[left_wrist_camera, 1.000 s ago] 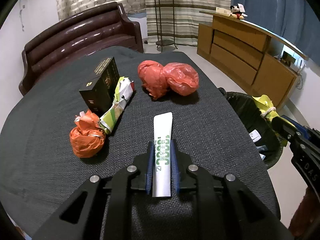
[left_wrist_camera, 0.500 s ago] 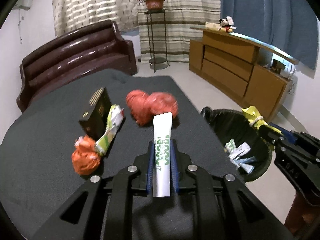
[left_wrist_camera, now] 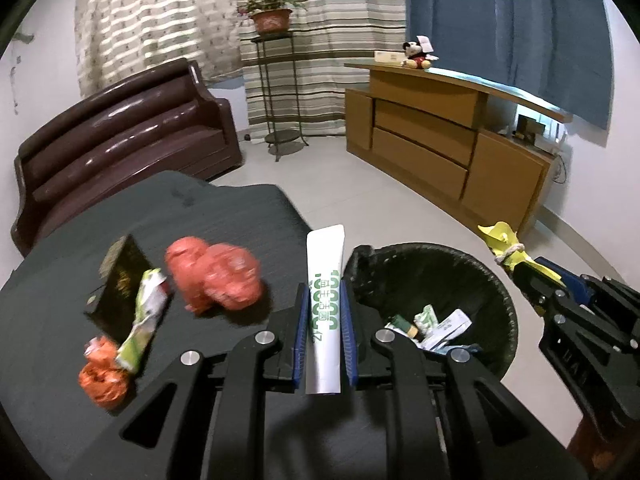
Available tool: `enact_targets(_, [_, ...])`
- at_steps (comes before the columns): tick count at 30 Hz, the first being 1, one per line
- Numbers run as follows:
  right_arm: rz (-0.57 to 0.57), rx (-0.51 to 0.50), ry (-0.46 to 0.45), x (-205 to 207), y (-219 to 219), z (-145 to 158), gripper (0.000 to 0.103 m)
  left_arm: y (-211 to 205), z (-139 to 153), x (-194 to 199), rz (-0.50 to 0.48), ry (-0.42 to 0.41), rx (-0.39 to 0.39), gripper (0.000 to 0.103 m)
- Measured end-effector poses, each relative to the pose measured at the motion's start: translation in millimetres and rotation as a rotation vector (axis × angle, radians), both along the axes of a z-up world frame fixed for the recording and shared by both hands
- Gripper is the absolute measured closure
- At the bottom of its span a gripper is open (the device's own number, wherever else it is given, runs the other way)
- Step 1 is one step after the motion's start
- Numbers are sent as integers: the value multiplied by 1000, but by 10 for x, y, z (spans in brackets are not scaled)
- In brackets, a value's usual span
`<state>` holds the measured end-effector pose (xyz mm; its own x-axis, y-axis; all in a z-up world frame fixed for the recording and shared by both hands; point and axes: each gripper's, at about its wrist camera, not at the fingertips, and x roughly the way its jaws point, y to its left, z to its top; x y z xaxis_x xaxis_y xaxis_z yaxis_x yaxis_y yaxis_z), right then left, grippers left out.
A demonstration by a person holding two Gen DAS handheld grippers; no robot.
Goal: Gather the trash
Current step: 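Carry the tube and yellow packet over the bin and open both tools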
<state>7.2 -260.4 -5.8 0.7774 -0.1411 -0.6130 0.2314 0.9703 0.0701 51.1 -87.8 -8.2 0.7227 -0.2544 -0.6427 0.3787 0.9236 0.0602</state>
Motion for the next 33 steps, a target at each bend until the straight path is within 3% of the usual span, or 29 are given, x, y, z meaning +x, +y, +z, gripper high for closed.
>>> enact_targets(27, [-100, 15, 6, 254, -354, -165, 83, -512, -195, 388, -39, 80, 58, 85])
enact_targets(30, [-110, 21, 13, 269, -373, -190, 83, -554, -226, 402, -48, 96, 76, 82])
enact_targets(33, [-111, 28, 21, 278, -349, -202, 82, -552, -227, 389, -48, 96, 73, 68])
